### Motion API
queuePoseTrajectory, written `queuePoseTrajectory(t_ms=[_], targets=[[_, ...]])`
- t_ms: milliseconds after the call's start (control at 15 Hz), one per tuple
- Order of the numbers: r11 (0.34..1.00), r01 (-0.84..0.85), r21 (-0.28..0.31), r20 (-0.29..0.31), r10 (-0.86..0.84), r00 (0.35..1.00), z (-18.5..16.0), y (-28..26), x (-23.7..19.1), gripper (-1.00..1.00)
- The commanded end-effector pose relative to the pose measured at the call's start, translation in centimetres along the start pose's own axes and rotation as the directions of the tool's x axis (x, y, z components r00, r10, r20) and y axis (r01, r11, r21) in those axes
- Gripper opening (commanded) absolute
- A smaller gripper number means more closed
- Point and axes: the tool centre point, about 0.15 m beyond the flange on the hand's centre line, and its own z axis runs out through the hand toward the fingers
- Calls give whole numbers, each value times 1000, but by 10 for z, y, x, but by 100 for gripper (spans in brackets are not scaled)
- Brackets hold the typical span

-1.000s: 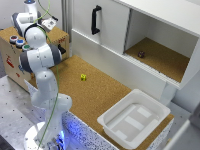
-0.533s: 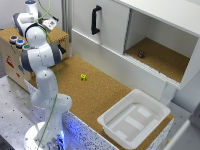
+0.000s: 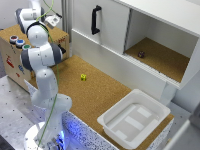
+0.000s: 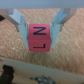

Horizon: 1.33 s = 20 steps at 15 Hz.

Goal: Go towards the pink block and grasp it

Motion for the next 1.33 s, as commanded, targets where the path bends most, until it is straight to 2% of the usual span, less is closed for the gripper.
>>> queuePoseTrajectory(t_ms=[0,200,333,600,800,933,1133,1267], targets=[[939,-341,42,43,339,940,-2,-4,-87,-100],[838,-543,51,52,540,840,9,-30,-151,-100],[785,-617,54,45,616,787,24,-39,-182,-100],[669,-740,74,29,740,672,73,-46,-268,-100],[507,-856,102,3,860,510,109,-43,-353,-100],[424,-900,101,14,904,428,131,-47,-400,-100],[304,-951,56,53,950,307,159,-51,-463,-100],[183,-983,-8,63,981,182,175,-46,-513,-100]])
